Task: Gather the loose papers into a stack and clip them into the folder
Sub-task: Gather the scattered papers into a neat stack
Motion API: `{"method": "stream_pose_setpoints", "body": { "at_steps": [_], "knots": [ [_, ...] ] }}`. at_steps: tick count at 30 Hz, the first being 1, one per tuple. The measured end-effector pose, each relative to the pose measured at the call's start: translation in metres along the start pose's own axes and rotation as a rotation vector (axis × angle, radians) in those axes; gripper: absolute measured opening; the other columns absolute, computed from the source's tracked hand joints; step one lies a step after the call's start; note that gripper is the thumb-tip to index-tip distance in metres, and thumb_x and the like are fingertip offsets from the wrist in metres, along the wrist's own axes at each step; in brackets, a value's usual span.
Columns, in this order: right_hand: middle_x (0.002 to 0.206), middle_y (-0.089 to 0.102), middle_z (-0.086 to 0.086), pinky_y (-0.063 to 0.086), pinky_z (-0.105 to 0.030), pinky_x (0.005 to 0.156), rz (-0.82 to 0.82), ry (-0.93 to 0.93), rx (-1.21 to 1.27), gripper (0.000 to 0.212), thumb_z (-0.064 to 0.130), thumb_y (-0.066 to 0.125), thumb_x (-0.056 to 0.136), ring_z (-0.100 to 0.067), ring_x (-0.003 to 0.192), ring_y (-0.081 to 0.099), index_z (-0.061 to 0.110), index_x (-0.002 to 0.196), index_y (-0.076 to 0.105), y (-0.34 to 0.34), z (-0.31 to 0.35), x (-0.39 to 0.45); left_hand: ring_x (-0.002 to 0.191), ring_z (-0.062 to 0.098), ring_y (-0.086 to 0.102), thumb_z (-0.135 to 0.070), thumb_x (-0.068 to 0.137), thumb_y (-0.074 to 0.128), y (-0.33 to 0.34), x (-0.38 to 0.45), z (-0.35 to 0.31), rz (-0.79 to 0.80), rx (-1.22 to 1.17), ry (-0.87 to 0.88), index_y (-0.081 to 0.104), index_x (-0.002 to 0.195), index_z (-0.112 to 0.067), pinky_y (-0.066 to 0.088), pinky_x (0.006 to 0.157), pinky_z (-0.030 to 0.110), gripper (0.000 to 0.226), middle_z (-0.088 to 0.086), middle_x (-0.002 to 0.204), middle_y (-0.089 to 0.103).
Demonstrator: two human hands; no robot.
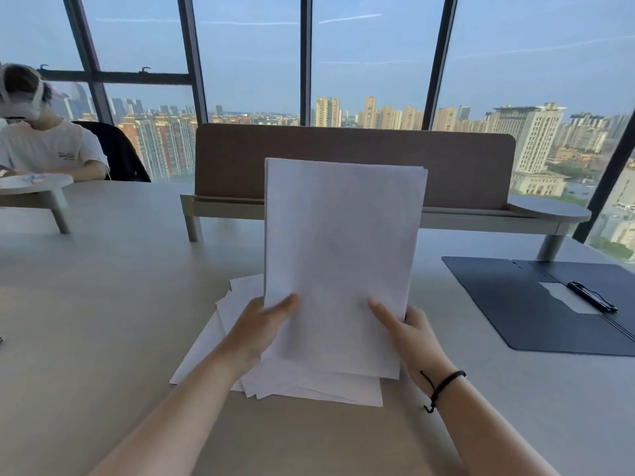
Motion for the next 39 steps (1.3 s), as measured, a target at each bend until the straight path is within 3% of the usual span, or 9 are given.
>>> {"method": "stream_pose_setpoints", "body": {
  "at_steps": [4,7,9,13,17,22,26,32,39],
  "knots": [
    [0.093,0.078,-0.006,0.054,-0.041,0.084,-0.119,-0.006,-0.133,0.059,0.065,0.050,0.085,-0.024,0.092,0.072,0.013,0.100,0.074,-0.013,-0.002,0.022,0.081,0.019,0.077,-0.029,0.096,0.062,-0.032,0.019,0.003,-0.189,-0.445,-0.125,0.075,0.100,-0.012,0.060,0.070,0.030,0.022,0.004,0.093,0.080],
    [0.115,0.073,0.006,0.048,-0.037,0.095,-0.078,0.031,-0.691,0.047,0.064,0.047,0.093,-0.017,0.109,0.065,0.027,0.112,0.068,-0.018,-0.017,0.035,0.037,0.008,0.052,-0.017,0.079,0.081,-0.056,0.024,0.009,-0.155,-0.780,-0.201,0.072,0.085,-0.017,0.045,0.041,0.016,0.011,-0.005,0.053,0.060],
    [0.138,0.060,0.009,0.034,-0.035,0.110,-0.006,0.002,-1.112,0.055,0.068,0.046,0.090,-0.013,0.129,0.052,0.032,0.130,0.058,-0.012,-0.028,0.038,0.036,0.008,0.048,-0.004,0.055,0.089,-0.064,0.028,0.017,-0.099,-0.910,-0.244,0.072,0.095,-0.015,0.045,0.040,0.018,0.045,-0.004,0.054,0.055],
    [0.160,0.034,0.013,0.016,-0.035,0.118,0.072,-0.047,-1.301,0.070,0.076,0.038,0.086,-0.005,0.149,0.023,0.036,0.143,0.043,0.002,-0.030,0.036,0.032,0.007,0.048,-0.008,0.099,0.048,-0.061,0.032,0.025,-0.222,-0.888,-0.315,0.063,0.096,-0.009,0.045,0.039,0.014,0.015,-0.002,0.049,0.054],
    [0.157,0.038,0.014,0.021,-0.035,0.116,0.058,-0.021,-1.336,0.078,0.082,0.041,0.078,-0.007,0.147,0.028,0.035,0.140,0.044,0.006,-0.021,0.027,0.031,0.009,0.046,-0.013,0.099,0.058,-0.054,0.032,0.022,-0.294,-0.693,-0.283,0.061,0.085,-0.009,0.048,0.040,0.018,0.015,0.001,0.046,0.054],
    [0.140,0.053,-0.002,0.035,-0.041,0.103,-0.054,0.082,-1.259,0.098,0.086,0.056,0.066,-0.026,0.132,0.047,0.028,0.143,0.040,0.004,-0.012,0.033,0.031,0.009,0.044,-0.012,0.098,0.059,-0.049,0.028,0.021,-0.265,-0.724,-0.301,0.061,0.085,-0.006,0.050,0.041,0.021,0.014,0.002,0.045,0.051],
    [0.130,0.060,-0.008,0.046,-0.040,0.091,-0.140,0.160,-1.089,0.097,0.078,0.069,0.063,-0.030,0.122,0.054,0.020,0.138,0.046,0.004,-0.006,0.046,0.031,0.007,0.045,-0.013,0.100,0.055,-0.048,0.031,0.024,-0.189,-0.825,-0.331,0.056,0.119,-0.011,0.050,0.043,0.021,0.019,-0.001,0.048,0.052],
    [0.082,0.071,-0.010,0.043,-0.027,0.049,-0.056,0.361,-0.349,0.042,0.028,0.084,0.076,-0.017,0.047,0.059,0.005,0.108,0.068,-0.009,-0.005,0.047,0.032,0.009,0.045,-0.015,0.099,0.057,-0.042,0.029,0.024,-0.165,-0.806,-0.316,0.061,0.099,-0.006,0.054,0.046,0.025,0.011,0.001,0.048,0.049],
    [0.106,0.072,-0.019,0.056,-0.036,0.068,-0.213,0.334,0.240,0.037,-0.008,0.072,0.081,-0.034,0.087,0.068,0.001,0.116,0.063,-0.021,-0.017,0.040,0.031,0.008,0.042,-0.015,0.099,0.057,-0.047,0.028,0.022,-0.209,-0.794,-0.298,0.061,0.091,-0.006,0.056,0.048,0.025,0.012,0.000,0.047,0.048]
  ]
}}
Point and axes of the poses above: each hand's wrist, its own x-axis towards the middle knuckle, its own y-axis out of the palm, z = x × y, the point moved 4 cm from there along x, towards the middle knuckle
